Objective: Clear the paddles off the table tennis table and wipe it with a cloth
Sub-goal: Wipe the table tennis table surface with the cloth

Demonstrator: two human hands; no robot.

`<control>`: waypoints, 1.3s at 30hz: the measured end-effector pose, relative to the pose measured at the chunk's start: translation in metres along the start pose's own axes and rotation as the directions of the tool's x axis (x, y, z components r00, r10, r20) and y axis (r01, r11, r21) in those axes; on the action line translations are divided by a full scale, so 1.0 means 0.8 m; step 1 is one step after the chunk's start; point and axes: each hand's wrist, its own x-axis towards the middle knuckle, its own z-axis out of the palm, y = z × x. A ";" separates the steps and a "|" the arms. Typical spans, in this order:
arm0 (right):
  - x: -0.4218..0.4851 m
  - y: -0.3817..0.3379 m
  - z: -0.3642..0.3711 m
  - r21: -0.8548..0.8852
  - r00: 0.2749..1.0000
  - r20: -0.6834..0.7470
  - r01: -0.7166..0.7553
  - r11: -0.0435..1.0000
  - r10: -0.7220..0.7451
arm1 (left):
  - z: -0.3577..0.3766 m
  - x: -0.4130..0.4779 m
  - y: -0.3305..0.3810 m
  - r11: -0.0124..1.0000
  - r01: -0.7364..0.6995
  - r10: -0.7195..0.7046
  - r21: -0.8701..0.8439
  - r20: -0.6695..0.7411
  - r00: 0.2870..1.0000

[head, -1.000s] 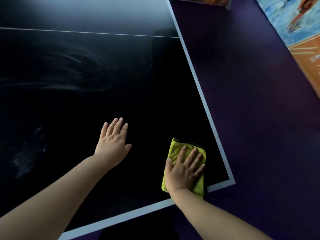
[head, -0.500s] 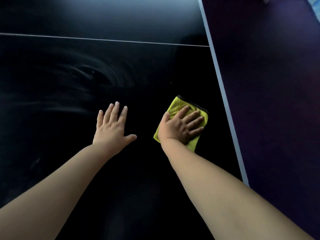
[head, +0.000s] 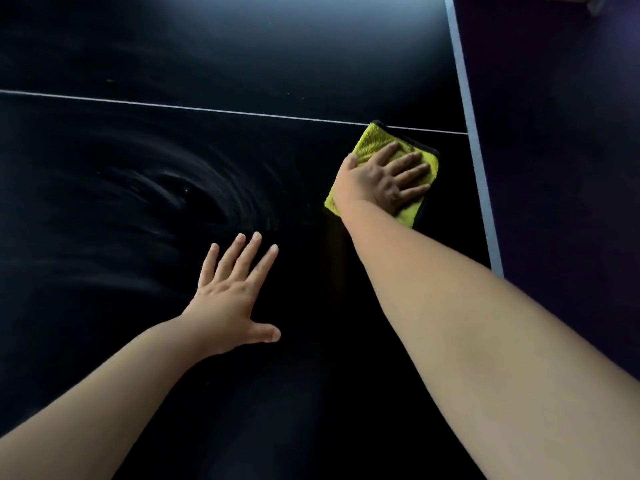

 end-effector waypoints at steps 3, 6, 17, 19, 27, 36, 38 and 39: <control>0.031 -0.026 -0.002 -0.013 0.998 -0.008 0.066 0.998 -0.066 | -0.001 0.003 0.000 1.000 0.011 -0.011 -0.004 0.053 0.999; 0.056 -0.047 -0.007 -0.043 0.971 -0.003 0.240 0.970 -0.240 | -0.002 0.003 -0.001 0.999 0.010 -0.007 -0.035 0.072 0.997; 0.030 -0.014 -0.017 -0.224 0.690 0.148 0.721 0.656 -0.708 | -0.006 -0.002 0.000 0.999 0.016 -0.013 -0.035 0.065 0.998; 0.007 0.003 -0.015 -0.227 0.640 0.170 0.765 0.602 -0.749 | -0.006 0.001 0.000 0.999 0.022 -0.020 -0.033 0.042 0.999; -0.134 0.100 -0.007 -0.251 0.583 0.246 0.810 0.530 -0.775 | -0.002 -0.027 0.008 1.000 0.016 -0.019 -0.020 -0.159 0.987; -0.319 0.218 0.008 -0.285 0.634 0.309 0.773 0.567 -0.709 | 0.049 -0.175 0.040 1.000 -0.008 0.006 -0.004 -0.319 0.948; -0.359 0.242 0.014 -0.290 0.647 0.325 0.763 0.578 -0.690 | 0.064 -0.218 0.035 0.995 -0.004 -0.034 -0.100 -0.372 0.927; -0.377 0.253 0.016 -0.289 0.657 0.328 0.754 0.590 -0.679 | 0.071 -0.239 0.032 0.990 0.001 -0.057 -0.145 -0.388 0.920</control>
